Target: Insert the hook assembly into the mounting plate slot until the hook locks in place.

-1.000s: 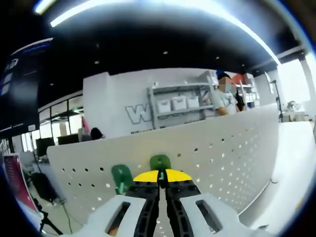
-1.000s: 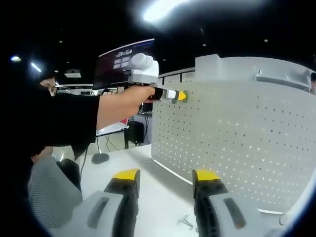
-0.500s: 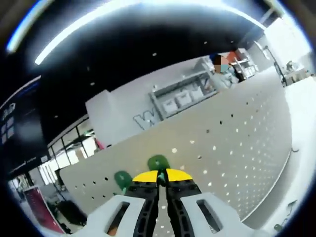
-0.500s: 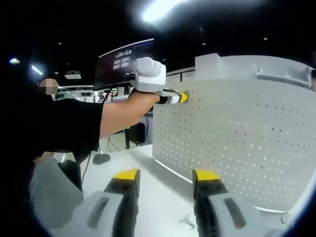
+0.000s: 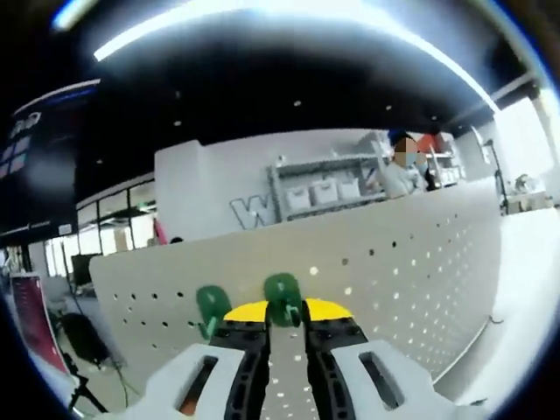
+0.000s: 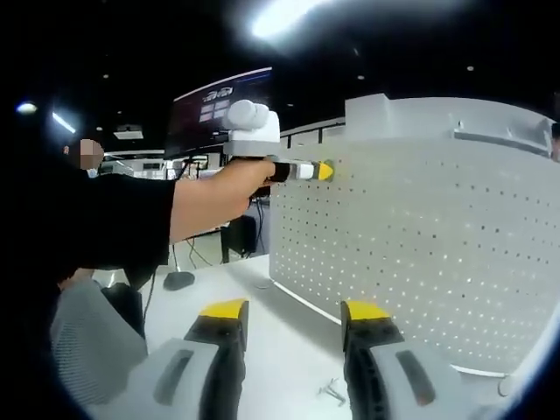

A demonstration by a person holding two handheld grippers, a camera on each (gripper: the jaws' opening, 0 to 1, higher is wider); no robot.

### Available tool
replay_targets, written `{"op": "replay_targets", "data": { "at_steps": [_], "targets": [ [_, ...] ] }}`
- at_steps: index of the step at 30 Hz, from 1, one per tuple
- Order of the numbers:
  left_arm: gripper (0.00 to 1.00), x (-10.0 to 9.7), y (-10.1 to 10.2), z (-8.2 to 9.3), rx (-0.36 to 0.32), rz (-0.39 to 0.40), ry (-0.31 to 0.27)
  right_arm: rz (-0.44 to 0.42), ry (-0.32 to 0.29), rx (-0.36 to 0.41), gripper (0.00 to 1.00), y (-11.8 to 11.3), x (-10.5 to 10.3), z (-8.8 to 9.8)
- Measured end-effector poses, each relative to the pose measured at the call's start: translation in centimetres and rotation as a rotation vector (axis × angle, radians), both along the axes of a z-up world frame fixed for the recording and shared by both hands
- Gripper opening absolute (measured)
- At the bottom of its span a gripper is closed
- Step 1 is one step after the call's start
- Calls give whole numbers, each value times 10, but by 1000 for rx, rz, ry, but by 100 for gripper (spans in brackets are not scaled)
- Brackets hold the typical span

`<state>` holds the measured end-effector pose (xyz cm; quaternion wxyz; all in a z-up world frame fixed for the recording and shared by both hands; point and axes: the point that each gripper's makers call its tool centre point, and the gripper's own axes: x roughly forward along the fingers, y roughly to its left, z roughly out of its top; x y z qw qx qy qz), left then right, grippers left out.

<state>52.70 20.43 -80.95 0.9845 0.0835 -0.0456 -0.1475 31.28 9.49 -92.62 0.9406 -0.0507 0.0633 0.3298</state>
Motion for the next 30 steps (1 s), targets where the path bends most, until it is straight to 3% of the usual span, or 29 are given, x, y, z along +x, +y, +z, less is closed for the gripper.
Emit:
{"op": "replay_targets", "data": {
  "at_steps": [8,15,19,24,30],
  "targets": [
    [18,-22,1,-6,-32,-36,9,-9,-4,-15,41,-1,0,-1],
    [21,-48,-5,-26,-16,-124,41,-18,-7,-28,41,-3,1,-3],
    [27,-68,-6,-40,-53,-176,74,-14,-5,-32,41,-1,1,-4],
    [33,-93,-6,-52,-51,-206,90,-4,-7,-46,41,2,-2,-4],
    [40,-128,-1,-61,-128,-260,120,3,-16,-51,42,5,-4,-1]
  ]
}}
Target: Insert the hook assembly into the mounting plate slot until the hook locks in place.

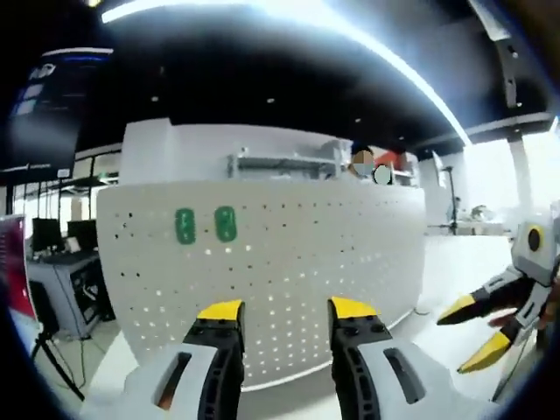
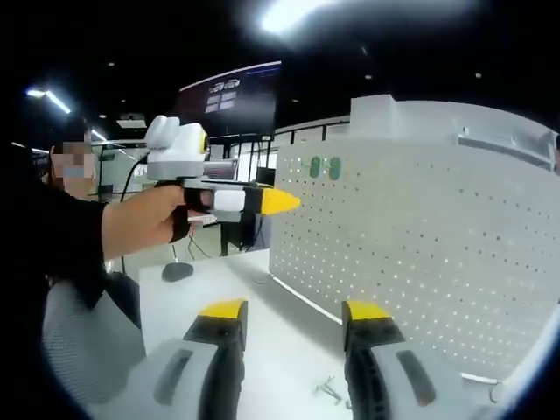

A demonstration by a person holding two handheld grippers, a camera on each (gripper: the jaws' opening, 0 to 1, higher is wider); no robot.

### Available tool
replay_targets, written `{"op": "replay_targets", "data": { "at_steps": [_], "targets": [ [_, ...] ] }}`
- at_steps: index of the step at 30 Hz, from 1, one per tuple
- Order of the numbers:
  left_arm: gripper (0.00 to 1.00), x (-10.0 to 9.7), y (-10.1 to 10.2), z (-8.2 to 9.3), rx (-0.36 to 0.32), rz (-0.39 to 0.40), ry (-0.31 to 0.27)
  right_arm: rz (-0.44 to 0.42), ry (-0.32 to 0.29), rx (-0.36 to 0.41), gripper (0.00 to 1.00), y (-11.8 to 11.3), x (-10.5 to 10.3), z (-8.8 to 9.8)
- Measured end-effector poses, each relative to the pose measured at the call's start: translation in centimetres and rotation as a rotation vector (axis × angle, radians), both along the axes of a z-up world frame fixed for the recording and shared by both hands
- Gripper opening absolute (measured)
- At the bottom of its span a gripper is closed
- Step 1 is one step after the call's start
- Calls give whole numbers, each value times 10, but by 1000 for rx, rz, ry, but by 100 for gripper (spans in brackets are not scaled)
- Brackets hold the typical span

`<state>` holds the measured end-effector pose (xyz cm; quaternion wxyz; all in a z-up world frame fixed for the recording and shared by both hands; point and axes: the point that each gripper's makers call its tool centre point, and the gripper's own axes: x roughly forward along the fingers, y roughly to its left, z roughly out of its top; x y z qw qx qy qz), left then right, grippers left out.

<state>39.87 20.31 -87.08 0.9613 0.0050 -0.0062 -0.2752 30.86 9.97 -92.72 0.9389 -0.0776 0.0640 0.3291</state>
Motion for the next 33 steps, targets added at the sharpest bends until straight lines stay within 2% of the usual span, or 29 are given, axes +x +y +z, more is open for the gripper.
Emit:
{"op": "replay_targets", "data": {
  "at_steps": [6,14,24,28,33],
  "targets": [
    [44,-38,6,-18,-24,-16,39,-2,-5,-3,42,0,-1,2],
    [46,-84,-1,-34,-50,-61,72,-15,-26,-13,42,-4,-3,9],
    [46,-112,-15,-42,-63,-101,77,-38,-48,-34,42,-16,-8,18],
    [46,-114,-17,-50,-62,-116,94,-63,-56,-44,42,-28,-9,21],
    [46,-115,-17,-48,-55,-123,85,-98,-60,-61,42,-45,-12,23]
  ]
}}
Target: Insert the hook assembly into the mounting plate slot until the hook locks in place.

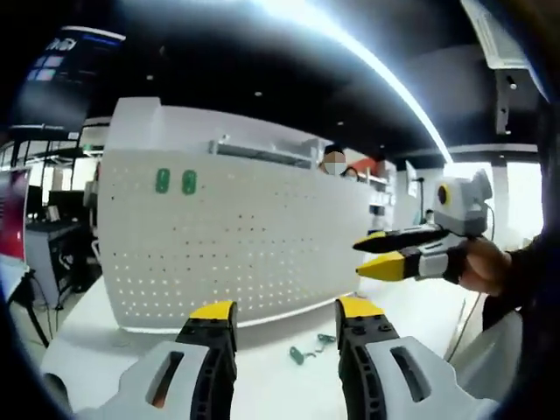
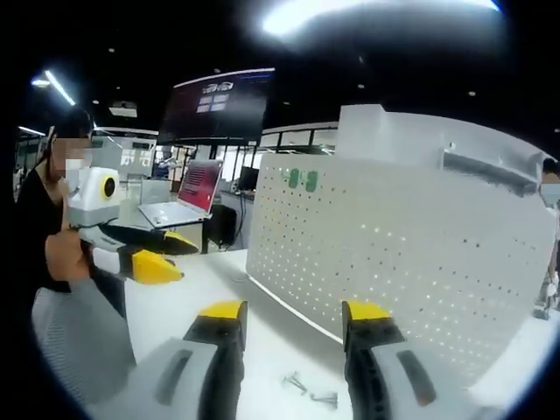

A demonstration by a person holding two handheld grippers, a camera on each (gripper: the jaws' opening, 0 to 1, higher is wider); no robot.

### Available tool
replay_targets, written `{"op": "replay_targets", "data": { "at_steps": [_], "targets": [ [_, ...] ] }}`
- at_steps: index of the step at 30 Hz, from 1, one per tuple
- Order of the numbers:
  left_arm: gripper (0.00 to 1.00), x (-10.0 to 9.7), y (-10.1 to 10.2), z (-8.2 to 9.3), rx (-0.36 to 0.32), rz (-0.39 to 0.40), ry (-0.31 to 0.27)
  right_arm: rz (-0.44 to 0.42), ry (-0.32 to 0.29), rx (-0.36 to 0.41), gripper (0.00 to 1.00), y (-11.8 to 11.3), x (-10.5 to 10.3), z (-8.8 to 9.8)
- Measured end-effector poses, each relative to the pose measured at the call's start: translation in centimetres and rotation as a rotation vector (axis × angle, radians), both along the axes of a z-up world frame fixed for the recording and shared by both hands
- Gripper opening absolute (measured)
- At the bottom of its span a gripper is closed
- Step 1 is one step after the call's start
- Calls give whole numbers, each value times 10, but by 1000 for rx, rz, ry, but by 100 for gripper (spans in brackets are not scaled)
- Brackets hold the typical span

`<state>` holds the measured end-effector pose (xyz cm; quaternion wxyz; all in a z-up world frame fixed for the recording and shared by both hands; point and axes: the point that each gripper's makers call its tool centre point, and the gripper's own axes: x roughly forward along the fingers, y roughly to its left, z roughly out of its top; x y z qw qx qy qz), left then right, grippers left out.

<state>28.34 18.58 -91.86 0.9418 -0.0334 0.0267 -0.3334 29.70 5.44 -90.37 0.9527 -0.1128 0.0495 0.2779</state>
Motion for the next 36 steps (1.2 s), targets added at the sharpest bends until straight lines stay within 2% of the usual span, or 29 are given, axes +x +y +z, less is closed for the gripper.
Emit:
{"op": "replay_targets", "data": {
  "at_steps": [7,14,28,33,36],
  "targets": [
    [45,-2,2,-2,35,-5,-15,-87,-19,-18,42,-38,3,9],
    [45,-2,0,-4,32,-26,-7,-138,-22,-30,41,-59,2,12],
    [45,-4,-7,-7,42,-60,1,-153,7,-36,40,-64,5,2],
    [45,-3,-6,-7,40,-57,1,-130,23,-47,40,-60,8,-4],
    [45,-3,-5,-8,45,-54,2,-100,53,-61,40,-54,11,-14]
  ]
}}
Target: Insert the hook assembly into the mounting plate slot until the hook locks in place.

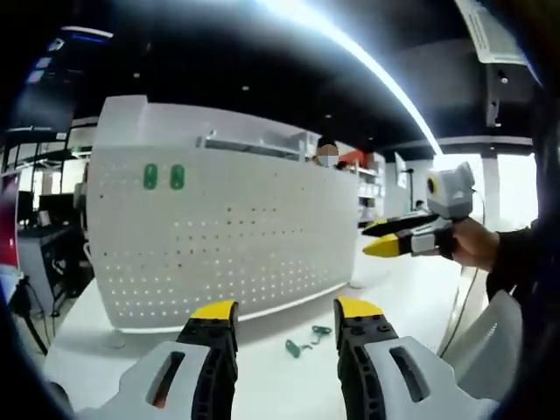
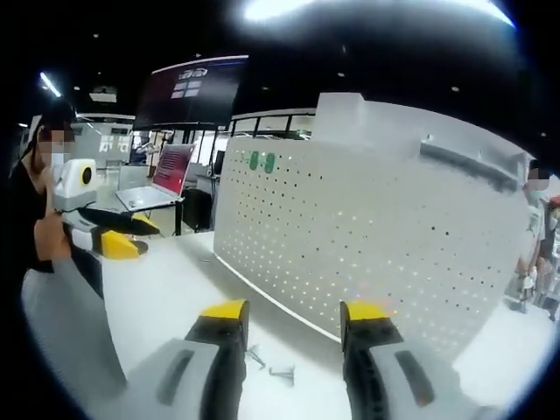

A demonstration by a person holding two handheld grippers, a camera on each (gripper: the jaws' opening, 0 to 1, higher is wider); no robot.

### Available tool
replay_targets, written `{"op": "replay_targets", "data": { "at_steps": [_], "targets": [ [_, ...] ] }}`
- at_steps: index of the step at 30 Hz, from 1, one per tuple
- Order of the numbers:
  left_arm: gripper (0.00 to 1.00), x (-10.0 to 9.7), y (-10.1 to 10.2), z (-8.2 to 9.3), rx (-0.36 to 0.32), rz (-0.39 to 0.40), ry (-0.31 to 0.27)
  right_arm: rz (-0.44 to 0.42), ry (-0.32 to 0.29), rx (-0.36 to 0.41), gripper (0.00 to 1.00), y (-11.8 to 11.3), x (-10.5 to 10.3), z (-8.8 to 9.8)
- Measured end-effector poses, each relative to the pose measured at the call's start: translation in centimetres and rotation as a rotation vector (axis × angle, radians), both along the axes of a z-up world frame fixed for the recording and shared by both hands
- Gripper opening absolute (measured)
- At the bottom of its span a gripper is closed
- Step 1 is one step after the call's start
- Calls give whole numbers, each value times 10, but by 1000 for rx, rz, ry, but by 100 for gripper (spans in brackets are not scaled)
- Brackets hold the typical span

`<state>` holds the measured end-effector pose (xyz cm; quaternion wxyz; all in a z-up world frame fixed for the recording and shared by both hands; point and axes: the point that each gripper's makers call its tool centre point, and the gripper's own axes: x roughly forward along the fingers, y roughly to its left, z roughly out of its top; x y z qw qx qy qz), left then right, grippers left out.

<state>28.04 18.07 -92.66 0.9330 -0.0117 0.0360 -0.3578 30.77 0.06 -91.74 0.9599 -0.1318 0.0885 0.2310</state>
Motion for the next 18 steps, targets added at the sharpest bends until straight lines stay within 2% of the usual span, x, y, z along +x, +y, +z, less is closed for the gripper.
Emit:
{"op": "replay_targets", "data": {
  "at_steps": [6,12,18],
  "targets": [
    [44,0,1,-2,11,5,5,47,56,-38,40,6,7,-24],
    [44,1,0,-5,22,4,10,95,136,-97,40,8,21,-66],
    [45,2,1,-6,20,4,14,149,183,-127,40,21,32,-96]
  ]
}}
